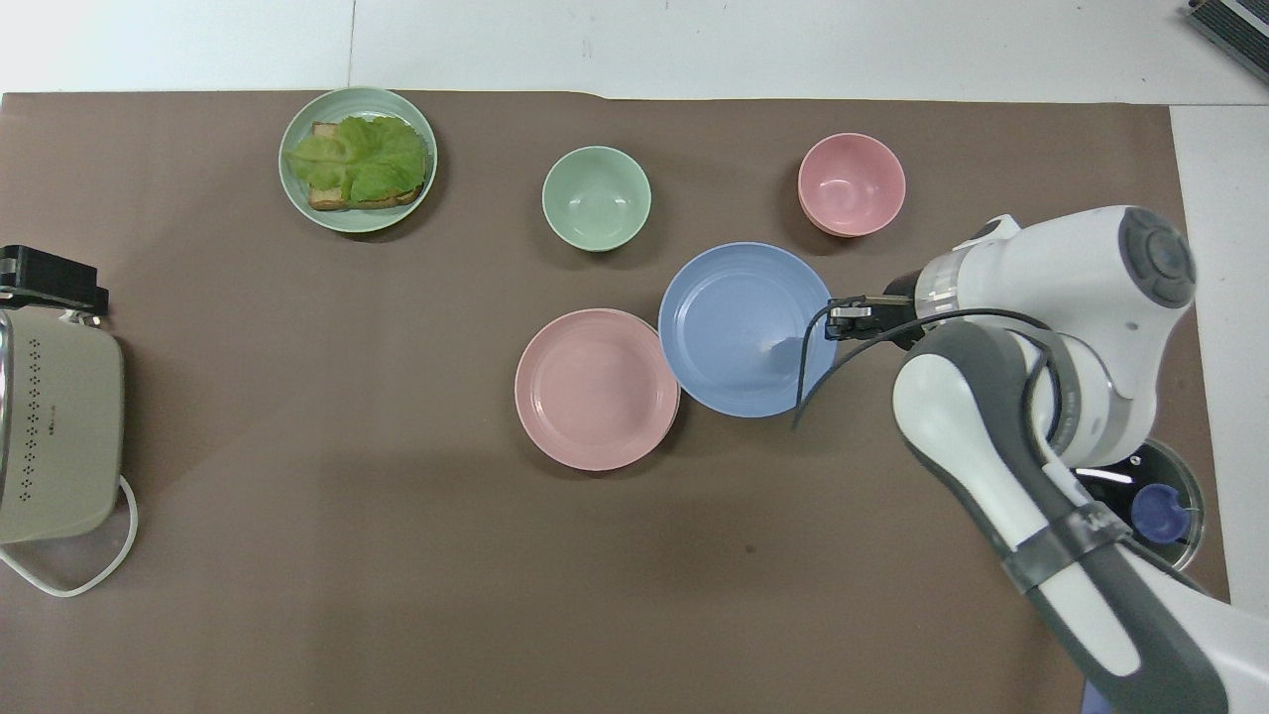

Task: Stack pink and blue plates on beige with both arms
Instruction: 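Carry the blue bowl with the right gripper onto the pink bowl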

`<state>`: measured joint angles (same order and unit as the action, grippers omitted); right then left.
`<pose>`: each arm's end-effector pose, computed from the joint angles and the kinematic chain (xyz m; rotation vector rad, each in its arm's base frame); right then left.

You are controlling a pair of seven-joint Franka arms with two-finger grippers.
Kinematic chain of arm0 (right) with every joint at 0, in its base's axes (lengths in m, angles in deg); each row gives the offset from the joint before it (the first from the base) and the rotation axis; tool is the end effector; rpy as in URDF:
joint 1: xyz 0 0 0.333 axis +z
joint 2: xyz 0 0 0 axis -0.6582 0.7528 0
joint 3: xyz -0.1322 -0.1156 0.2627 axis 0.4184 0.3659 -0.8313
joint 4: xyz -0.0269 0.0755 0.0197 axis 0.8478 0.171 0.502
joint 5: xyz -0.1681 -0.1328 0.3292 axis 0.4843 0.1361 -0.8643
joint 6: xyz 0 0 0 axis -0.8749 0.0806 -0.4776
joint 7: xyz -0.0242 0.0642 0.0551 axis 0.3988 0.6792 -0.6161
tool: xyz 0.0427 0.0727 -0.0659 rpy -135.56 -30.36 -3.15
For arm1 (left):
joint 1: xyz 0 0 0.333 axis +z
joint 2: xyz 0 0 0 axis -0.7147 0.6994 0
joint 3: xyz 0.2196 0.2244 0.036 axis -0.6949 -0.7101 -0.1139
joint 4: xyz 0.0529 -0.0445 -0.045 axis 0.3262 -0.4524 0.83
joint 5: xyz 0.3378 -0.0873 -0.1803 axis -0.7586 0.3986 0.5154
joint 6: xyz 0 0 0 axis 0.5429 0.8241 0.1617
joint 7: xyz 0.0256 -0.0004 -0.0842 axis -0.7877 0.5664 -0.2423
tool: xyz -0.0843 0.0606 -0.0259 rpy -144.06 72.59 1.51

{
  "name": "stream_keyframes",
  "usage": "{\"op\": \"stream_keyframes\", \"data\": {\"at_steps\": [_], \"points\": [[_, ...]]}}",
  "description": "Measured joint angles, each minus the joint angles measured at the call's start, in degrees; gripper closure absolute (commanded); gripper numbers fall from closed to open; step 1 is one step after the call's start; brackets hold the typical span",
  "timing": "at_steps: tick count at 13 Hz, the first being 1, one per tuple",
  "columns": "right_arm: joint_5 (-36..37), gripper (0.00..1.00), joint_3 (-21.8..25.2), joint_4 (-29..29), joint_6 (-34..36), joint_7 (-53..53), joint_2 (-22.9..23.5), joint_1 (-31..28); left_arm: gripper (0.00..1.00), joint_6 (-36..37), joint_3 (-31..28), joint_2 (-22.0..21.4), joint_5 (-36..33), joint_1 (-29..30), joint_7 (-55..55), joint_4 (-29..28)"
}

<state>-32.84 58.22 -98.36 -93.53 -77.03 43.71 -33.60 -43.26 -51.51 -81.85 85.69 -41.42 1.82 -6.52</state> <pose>0.5858 0.1521 0.4011 -2.8394 0.1800 -0.0723 0.5619 -0.0072 0.6415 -3.1298 0.0522 -0.0414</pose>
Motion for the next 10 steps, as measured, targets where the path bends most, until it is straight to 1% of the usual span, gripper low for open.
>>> {"op": "stream_keyframes", "data": {"at_steps": [2,4,7,10], "points": [[0.22,1.00,-0.01,0.98,-0.88,5.32,1.04,3.03,0.00,0.00,-0.03,0.00,0.00,0.00,0.00,0.00],[0.25,1.00,0.01,2.93,-0.99,8.78,2.83,4.75,0.00,0.00,-0.03,0.00,0.00,0.00,0.00,0.00],[0.25,1.00,0.03,4.30,-2.51,11.16,5.61,6.61,0.00,0.00,-0.03,0.00,0.00,0.00,0.00,0.00],[0.25,1.00,0.02,4.45,-3.16,11.81,7.36,8.00,0.00,0.00,-0.03,0.00,0.00,0.00,0.00,0.00]]}}
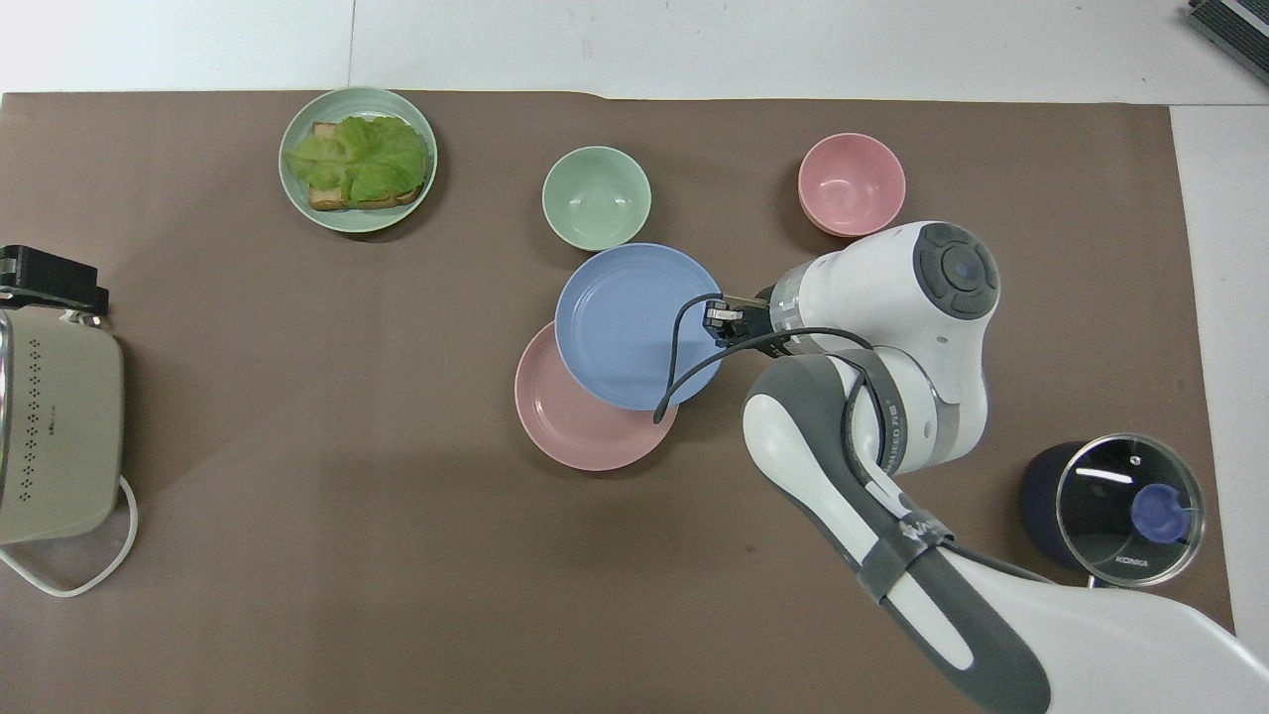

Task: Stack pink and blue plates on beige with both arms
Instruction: 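Carry the blue bowl with the right gripper onto the pink bowl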

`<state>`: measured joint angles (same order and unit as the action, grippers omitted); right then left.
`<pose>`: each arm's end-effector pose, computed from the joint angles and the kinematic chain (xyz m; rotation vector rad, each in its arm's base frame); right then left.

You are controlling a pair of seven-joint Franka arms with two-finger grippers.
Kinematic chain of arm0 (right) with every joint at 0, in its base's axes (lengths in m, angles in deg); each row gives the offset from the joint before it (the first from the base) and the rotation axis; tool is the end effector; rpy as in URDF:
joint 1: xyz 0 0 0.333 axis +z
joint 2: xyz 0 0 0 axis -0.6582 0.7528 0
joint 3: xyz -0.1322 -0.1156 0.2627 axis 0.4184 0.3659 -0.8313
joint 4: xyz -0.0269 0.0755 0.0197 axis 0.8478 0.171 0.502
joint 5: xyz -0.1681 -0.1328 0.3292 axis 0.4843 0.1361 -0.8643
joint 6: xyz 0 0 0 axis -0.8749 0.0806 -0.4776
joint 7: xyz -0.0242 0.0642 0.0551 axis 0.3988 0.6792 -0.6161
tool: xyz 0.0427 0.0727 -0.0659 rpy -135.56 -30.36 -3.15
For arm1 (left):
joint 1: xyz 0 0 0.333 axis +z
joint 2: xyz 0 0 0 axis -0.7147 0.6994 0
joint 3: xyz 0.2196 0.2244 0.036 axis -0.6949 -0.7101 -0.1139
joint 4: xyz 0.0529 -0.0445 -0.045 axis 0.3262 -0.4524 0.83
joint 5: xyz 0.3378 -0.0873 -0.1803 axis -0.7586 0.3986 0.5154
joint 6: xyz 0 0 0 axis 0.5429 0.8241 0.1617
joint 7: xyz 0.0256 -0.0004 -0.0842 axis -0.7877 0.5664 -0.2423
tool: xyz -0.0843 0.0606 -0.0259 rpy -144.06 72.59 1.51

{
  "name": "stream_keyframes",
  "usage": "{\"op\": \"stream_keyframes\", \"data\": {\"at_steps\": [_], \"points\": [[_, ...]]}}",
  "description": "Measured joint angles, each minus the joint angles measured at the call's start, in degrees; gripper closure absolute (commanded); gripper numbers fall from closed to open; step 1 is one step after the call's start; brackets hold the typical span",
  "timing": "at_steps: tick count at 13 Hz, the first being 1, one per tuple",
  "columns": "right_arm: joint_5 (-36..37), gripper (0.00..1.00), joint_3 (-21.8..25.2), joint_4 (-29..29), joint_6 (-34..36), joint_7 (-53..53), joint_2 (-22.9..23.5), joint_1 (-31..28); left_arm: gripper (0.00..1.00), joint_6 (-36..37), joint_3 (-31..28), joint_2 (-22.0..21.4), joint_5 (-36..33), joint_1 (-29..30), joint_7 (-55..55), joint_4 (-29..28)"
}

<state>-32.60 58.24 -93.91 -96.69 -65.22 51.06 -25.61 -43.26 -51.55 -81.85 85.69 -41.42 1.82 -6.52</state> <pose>0.5884 0.2390 0.3633 -2.8246 0.2959 -0.0040 0.5620 -0.0068 0.6415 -3.1298 0.0511 -0.0414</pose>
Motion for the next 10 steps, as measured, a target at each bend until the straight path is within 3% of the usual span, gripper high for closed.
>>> {"op": "stream_keyframes", "data": {"at_steps": [10], "points": [[0.02,1.00,0.13,-1.75,-0.76,0.03,1.09,5.09,0.00,0.00,0.00,0.00,0.00,0.00,0.00,0.00]]}}
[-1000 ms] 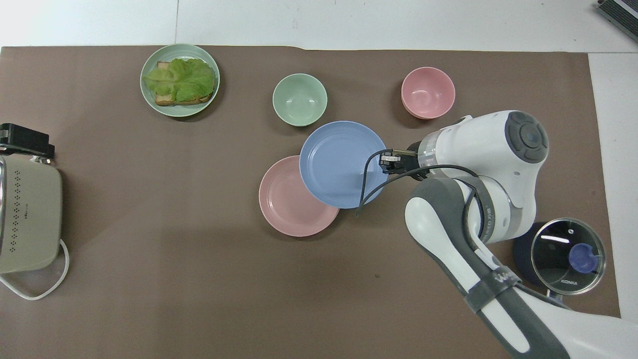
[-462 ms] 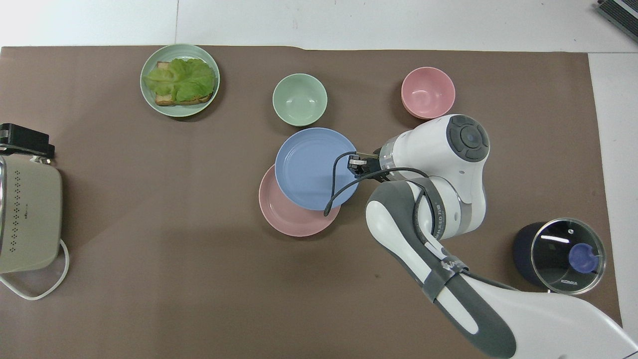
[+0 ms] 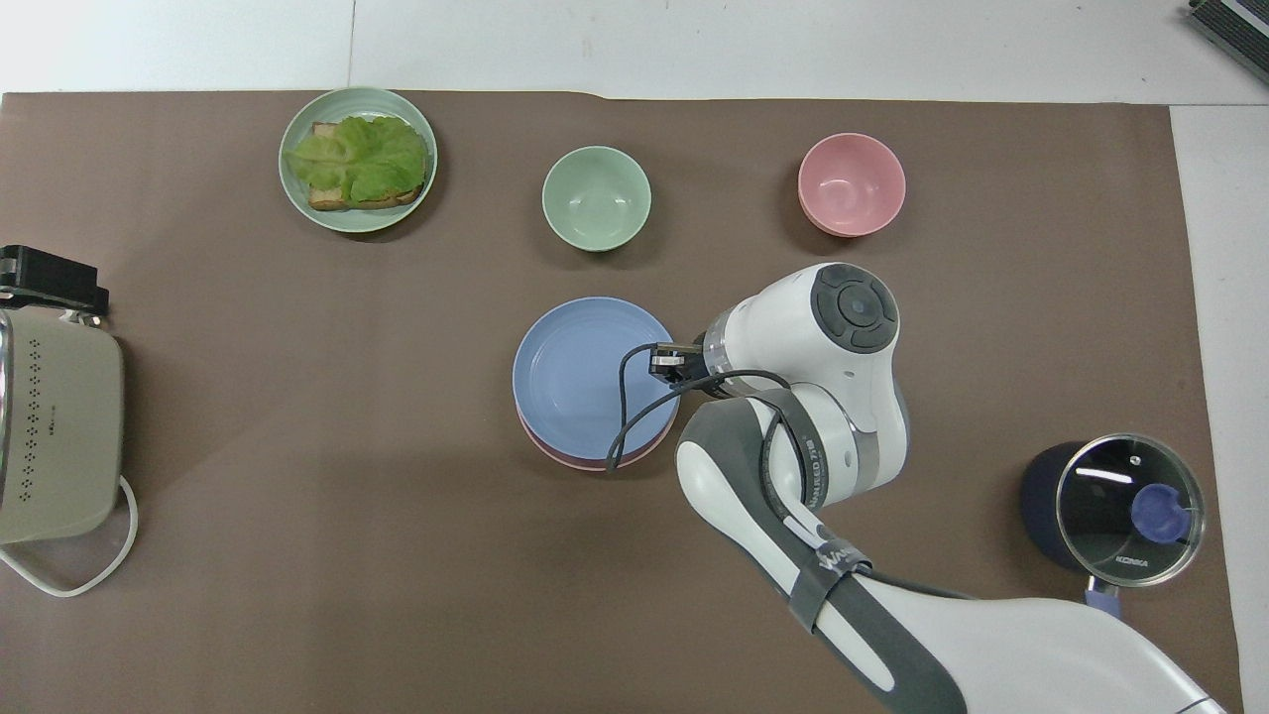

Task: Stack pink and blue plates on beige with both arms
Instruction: 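Carry the blue bowl with the right gripper onto the pink bowl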

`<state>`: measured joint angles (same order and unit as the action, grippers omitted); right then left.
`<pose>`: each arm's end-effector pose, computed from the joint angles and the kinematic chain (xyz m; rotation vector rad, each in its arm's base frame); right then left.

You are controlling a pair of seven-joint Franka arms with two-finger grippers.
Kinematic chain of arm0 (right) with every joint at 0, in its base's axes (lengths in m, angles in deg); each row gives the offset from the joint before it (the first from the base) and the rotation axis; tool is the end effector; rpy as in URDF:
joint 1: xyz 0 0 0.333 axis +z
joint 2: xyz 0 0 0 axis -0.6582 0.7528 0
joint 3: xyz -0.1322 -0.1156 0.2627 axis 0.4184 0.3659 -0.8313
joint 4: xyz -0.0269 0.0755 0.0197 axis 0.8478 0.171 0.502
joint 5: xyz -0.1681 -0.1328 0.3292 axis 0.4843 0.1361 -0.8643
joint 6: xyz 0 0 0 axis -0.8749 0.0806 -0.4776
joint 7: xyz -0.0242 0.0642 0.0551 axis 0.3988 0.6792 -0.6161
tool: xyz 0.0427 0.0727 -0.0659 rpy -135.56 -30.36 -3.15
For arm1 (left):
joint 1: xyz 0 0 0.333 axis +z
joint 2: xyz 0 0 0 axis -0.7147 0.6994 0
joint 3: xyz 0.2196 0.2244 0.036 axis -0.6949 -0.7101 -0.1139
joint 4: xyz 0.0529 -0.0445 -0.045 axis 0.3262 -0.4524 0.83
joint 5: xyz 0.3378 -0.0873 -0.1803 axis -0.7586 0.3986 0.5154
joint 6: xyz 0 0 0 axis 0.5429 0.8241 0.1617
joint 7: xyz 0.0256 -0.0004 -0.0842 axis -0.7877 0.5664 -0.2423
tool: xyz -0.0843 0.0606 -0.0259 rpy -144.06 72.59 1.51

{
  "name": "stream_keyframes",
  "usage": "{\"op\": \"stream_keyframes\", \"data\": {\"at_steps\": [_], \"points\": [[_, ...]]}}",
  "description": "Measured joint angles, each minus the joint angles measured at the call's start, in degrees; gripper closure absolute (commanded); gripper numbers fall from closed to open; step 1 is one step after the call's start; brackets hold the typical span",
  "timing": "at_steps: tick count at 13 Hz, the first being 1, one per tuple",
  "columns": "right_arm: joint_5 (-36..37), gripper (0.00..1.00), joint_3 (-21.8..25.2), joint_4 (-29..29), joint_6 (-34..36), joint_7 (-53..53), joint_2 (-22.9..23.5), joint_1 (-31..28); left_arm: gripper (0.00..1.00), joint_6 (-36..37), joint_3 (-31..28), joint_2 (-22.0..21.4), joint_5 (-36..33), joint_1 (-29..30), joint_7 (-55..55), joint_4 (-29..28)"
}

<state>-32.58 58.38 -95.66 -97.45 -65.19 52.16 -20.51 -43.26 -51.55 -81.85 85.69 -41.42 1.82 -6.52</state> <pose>0.5599 0.2861 0.3385 -2.8535 0.1856 0.0593 0.5620 -0.0068 0.6415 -3.1298 0.0511 -0.0414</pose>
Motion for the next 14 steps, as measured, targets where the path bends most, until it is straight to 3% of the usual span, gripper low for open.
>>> {"op": "stream_keyframes", "data": {"at_steps": [12,14], "points": [[0.00,0.95,-0.27,-1.10,-0.32,0.00,-0.32,0.10,0.00,0.00,0.00,0.00,0.00,0.00,0.00,0.00],[0.00,0.90,-0.54,-1.33,-0.10,0.00,-0.48,0.78,0.00,0.00,0.00,0.00,0.00,0.00,0.00,0.00]]}}
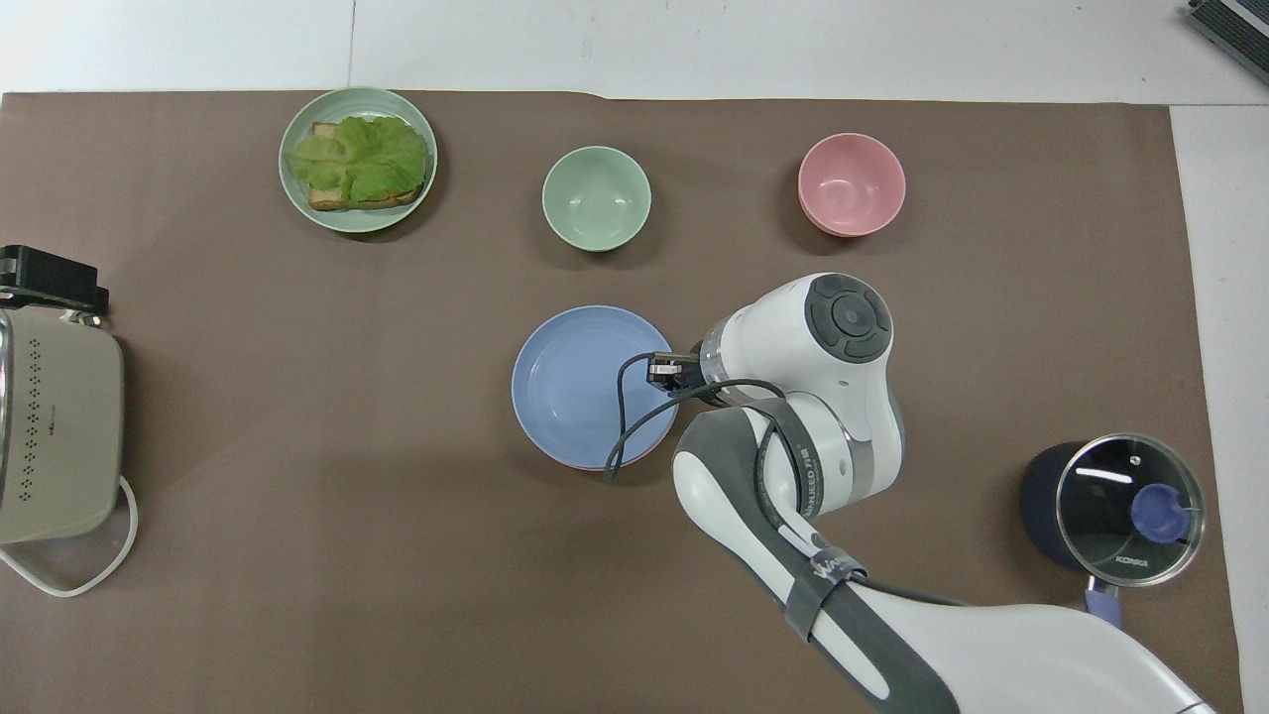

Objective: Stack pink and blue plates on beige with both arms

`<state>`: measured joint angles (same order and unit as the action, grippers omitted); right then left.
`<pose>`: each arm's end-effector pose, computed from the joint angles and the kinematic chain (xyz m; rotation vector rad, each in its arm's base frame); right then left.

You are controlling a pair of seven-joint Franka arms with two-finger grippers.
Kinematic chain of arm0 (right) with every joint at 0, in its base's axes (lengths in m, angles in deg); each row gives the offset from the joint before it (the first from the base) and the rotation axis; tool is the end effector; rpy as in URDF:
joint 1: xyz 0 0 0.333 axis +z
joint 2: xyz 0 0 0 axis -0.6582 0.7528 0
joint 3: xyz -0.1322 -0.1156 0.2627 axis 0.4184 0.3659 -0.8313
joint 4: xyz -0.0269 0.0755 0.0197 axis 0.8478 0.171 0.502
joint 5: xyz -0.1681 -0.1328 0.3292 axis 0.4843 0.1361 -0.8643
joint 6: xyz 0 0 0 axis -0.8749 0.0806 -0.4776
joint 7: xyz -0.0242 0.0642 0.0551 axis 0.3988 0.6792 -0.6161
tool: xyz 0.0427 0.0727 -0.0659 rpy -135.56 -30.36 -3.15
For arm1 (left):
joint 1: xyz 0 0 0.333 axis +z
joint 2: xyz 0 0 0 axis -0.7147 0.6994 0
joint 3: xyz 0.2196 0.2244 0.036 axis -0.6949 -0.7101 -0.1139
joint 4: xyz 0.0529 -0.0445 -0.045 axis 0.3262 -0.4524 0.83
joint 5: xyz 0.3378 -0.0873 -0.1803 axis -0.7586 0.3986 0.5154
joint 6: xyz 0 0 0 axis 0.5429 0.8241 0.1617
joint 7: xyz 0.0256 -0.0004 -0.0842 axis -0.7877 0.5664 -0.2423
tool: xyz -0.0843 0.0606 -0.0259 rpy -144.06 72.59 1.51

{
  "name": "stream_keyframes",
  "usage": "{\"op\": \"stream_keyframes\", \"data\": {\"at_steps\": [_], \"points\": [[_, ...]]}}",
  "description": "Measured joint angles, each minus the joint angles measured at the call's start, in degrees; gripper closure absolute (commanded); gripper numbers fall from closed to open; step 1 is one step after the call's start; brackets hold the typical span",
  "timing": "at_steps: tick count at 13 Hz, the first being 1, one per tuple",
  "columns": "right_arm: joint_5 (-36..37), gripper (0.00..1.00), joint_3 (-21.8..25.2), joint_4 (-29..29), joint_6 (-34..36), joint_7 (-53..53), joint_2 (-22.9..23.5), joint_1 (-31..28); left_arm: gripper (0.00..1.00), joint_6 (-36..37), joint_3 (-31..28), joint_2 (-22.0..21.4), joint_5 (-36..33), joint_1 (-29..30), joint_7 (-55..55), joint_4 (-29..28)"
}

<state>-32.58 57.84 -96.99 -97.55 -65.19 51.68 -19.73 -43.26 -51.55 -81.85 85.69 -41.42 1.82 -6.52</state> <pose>0.5477 0.2960 0.3337 -2.8604 0.1558 0.0811 0.5620 -0.0068 0.6415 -3.1298 0.0511 -0.0414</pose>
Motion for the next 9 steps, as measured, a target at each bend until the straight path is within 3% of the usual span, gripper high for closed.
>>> {"op": "stream_keyframes", "data": {"at_steps": [1,2,4,6,9], "points": [[0.00,0.83,-0.09,-0.08,0.00,0.00,-0.05,0.36,0.00,0.00,0.00,0.00,0.00,0.00,0.00,0.00],[0.00,0.70,-0.09,-0.09,-0.03,0.00,-0.08,0.57,0.00,0.00,0.00,0.00,0.00,0.00,0.00,0.00],[0.00,0.22,-0.05,-0.09,-0.12,0.00,-0.11,0.59,0.00,0.00,0.00,0.00,0.00,0.00,0.00,0.00],[0.00,0.00,0.04,0.06,-0.26,0.00,-0.14,0.56,0.00,0.00,0.00,0.00,0.00,0.00,0.00,0.00],[0.00,0.00,0.60,1.44,-0.27,0.00,-1.11,0.12,0.00,0.00,0.00,0.00,0.00,0.00,0.00,0.00]]}}
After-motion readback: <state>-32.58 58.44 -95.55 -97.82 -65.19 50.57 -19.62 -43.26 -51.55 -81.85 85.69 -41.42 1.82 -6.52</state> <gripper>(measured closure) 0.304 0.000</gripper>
